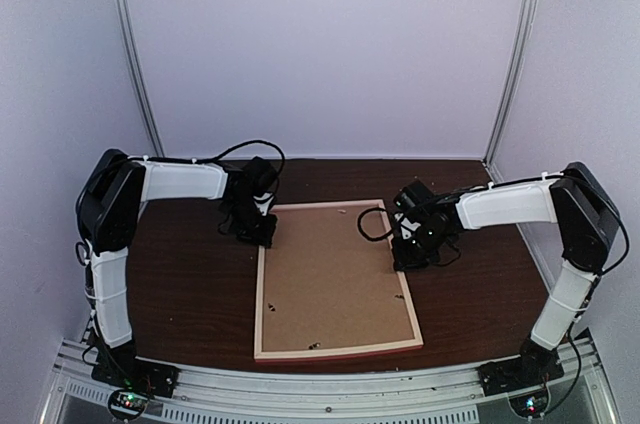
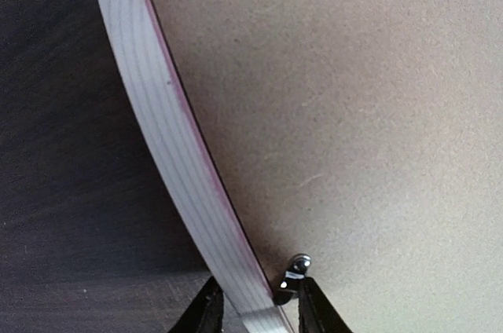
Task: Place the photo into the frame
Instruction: Press the fastener onto the backboard.
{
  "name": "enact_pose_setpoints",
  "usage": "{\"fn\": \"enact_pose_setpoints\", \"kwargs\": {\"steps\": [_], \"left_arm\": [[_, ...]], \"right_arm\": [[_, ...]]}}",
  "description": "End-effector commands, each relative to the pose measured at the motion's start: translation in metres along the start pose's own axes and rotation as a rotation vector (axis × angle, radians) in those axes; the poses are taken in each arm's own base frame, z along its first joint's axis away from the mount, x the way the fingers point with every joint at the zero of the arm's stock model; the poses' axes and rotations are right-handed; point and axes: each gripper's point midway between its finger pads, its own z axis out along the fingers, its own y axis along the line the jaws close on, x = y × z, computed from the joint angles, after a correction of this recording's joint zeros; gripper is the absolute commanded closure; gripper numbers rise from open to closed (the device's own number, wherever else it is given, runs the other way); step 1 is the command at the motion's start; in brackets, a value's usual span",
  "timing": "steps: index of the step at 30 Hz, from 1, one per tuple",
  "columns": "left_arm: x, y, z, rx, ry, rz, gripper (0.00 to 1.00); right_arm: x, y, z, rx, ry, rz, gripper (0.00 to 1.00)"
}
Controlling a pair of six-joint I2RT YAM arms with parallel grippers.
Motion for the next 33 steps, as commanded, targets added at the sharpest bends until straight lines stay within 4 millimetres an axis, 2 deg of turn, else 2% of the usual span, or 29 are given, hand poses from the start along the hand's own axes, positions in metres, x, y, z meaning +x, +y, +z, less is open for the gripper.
{"fn": "enact_pose_setpoints", "kwargs": {"steps": [1, 9, 15, 17, 21, 24, 29, 33], "left_arm": [[0.003, 0.009, 0.011, -0.042, 0.015, 0.012, 0.69], [0.006, 0.01, 0.015, 0.035, 0.024, -0.034, 0.79], [0.004, 0.007, 0.015, 0.071, 0.022, -0.046, 0.82], [0.003, 0.006, 0.014, 0.079, 0.02, -0.047, 0.79], [-0.003, 0.003, 0.009, 0.092, 0.003, -0.049, 0.63], [-0.007, 0.0, 0.006, 0.101, -0.007, -0.048, 0.55], [-0.008, 0.003, 0.005, 0.083, -0.007, -0.041, 0.54], [-0.002, 0.009, 0.011, 0.053, 0.006, -0.031, 0.56]], "right_arm": [[0.025, -0.017, 0.004, 0.049, 0.075, -0.033, 0.92], [0.026, -0.017, 0.006, 0.05, 0.078, -0.034, 0.92], [0.027, -0.017, 0.007, 0.046, 0.081, -0.032, 0.92], [0.027, -0.018, 0.008, 0.046, 0.083, -0.031, 0.93], [0.027, -0.017, 0.008, 0.043, 0.082, -0.03, 0.93], [0.028, -0.018, 0.009, 0.043, 0.083, -0.029, 0.93], [0.028, -0.017, 0.009, 0.04, 0.084, -0.032, 0.93], [0.028, -0.017, 0.01, 0.039, 0.084, -0.033, 0.93]]}}
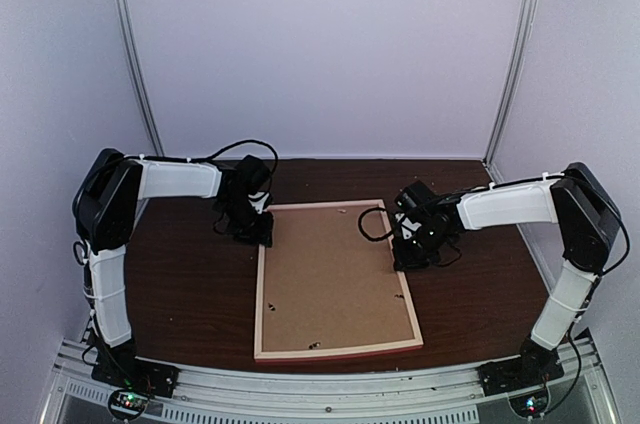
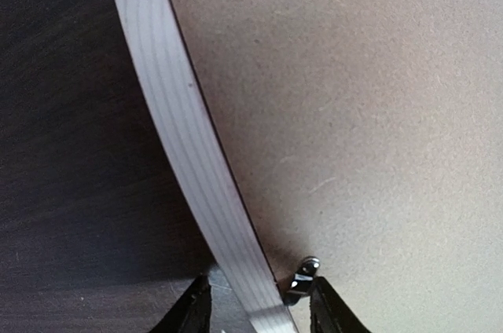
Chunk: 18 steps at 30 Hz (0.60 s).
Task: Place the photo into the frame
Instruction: Press the fastener onto the backboard.
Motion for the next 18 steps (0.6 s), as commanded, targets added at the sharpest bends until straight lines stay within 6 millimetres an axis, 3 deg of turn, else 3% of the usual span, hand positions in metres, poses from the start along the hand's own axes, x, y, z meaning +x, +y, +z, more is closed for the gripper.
{"fn": "enact_pose_setpoints", "kwargs": {"steps": [1, 18], "left_arm": [[-0.001, 0.01, 0.011, -0.036, -0.003, 0.018, 0.57], [0.013, 0.026, 0.026, -0.099, 0.017, 0.069, 0.83]], "right_arm": [[0.027, -0.018, 0.009, 0.051, 0.088, -0.034, 0.93], [0.026, -0.022, 0.008, 0.061, 0.09, -0.041, 0.94]]}}
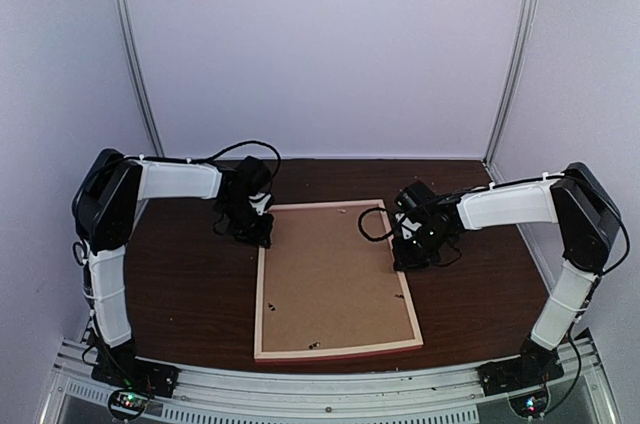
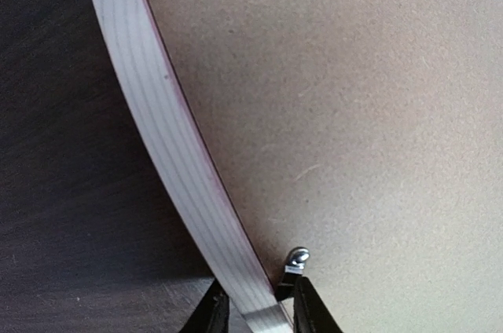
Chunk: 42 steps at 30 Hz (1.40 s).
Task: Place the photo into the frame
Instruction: Press the fastener onto the backboard.
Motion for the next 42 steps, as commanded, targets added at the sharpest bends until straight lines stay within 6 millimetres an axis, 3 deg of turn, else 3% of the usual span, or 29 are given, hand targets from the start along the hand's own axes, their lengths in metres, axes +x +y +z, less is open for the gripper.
{"fn": "enact_pose_setpoints", "kwargs": {"steps": [1, 8, 14, 18, 28, 42], "left_arm": [[0.013, 0.025, 0.025, -0.086, 0.014, 0.029, 0.85], [0.008, 0.016, 0.016, -0.001, -0.017, 0.013, 0.86], [-0.009, 0.006, 0.0, 0.038, -0.064, 0.012, 0.64], [-0.018, 0.007, -0.006, 0.023, -0.085, 0.006, 0.56], [-0.029, 0.018, 0.001, -0.047, -0.089, -0.019, 0.55], [-0.001, 0.03, 0.005, -0.104, 0.019, -0.012, 0.55]], "right_arm": [[0.027, -0.02, 0.008, 0.059, 0.091, -0.044, 0.94], [0.026, -0.02, 0.007, 0.05, 0.088, -0.044, 0.94], [0.028, -0.019, 0.009, 0.041, 0.089, -0.037, 0.94], [0.029, -0.019, 0.01, 0.036, 0.09, -0.035, 0.95], [0.03, -0.02, 0.011, 0.038, 0.094, -0.035, 0.95], [0.03, -0.02, 0.011, 0.037, 0.093, -0.034, 0.95]]}}
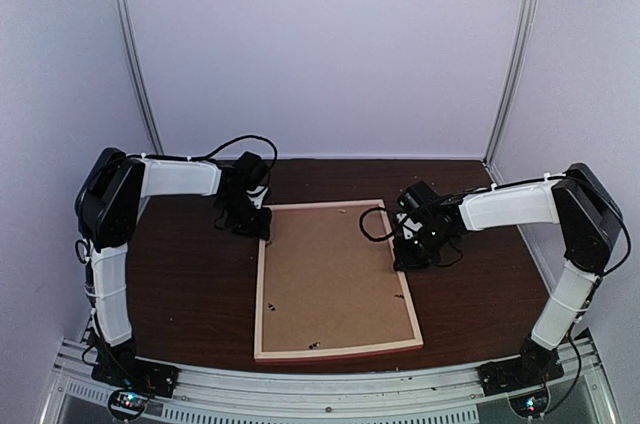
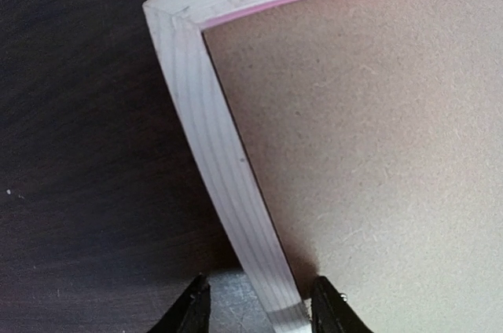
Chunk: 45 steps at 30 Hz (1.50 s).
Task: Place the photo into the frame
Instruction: Press the fastener onto the backboard.
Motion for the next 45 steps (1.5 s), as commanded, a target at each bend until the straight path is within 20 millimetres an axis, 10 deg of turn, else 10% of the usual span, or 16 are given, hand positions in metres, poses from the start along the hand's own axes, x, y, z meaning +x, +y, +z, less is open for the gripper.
{"fn": "enact_pose_setpoints", "kwargs": {"steps": [1, 45], "left_arm": [[0.025, 0.013, 0.002, -0.051, 0.09, -0.003, 0.55], [0.05, -0.022, 0.015, 0.052, 0.24, 0.028, 0.54]], "right_arm": [[0.03, -0.019, 0.01, 0.058, 0.098, -0.039, 0.95], [0.029, -0.016, 0.016, 0.04, 0.104, -0.029, 0.95]]}}
